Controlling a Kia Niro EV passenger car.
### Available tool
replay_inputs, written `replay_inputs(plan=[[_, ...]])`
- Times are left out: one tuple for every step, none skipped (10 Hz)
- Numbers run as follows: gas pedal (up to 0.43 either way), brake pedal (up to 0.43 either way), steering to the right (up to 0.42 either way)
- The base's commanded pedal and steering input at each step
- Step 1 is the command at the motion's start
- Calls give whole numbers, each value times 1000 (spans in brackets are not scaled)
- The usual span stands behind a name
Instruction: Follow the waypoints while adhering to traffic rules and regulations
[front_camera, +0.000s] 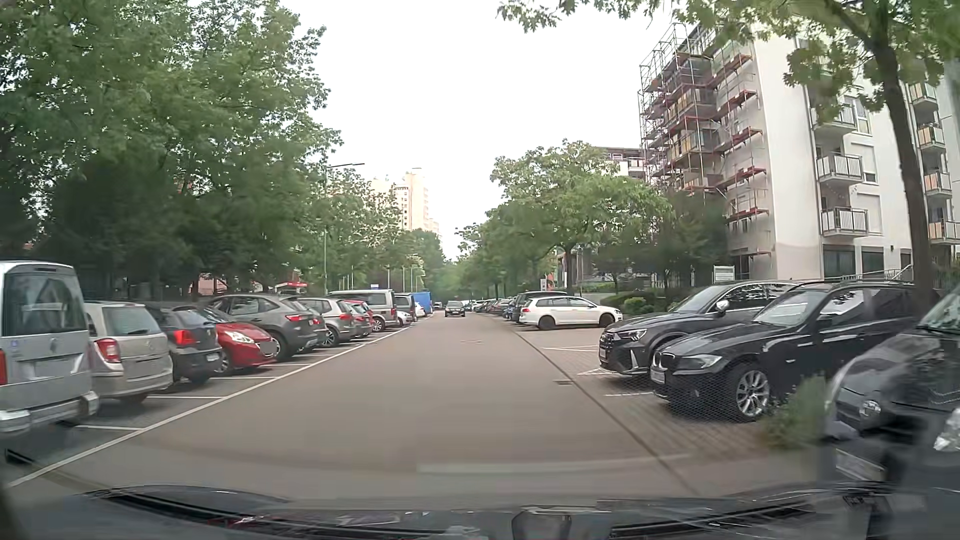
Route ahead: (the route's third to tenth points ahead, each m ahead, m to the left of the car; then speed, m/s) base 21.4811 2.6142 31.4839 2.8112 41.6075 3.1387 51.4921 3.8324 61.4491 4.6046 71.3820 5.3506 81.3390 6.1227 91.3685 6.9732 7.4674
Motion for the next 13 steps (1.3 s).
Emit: replay_inputs(plan=[[0,67,12],[0,122,11],[0,146,8],[0,165,5],[0,165,3],[0,165,2],[0,159,1],[0,152,-1],[0,152,-3],[0,134,-6],[0,79,-8],[0,0,-11],[0,0,-14]])
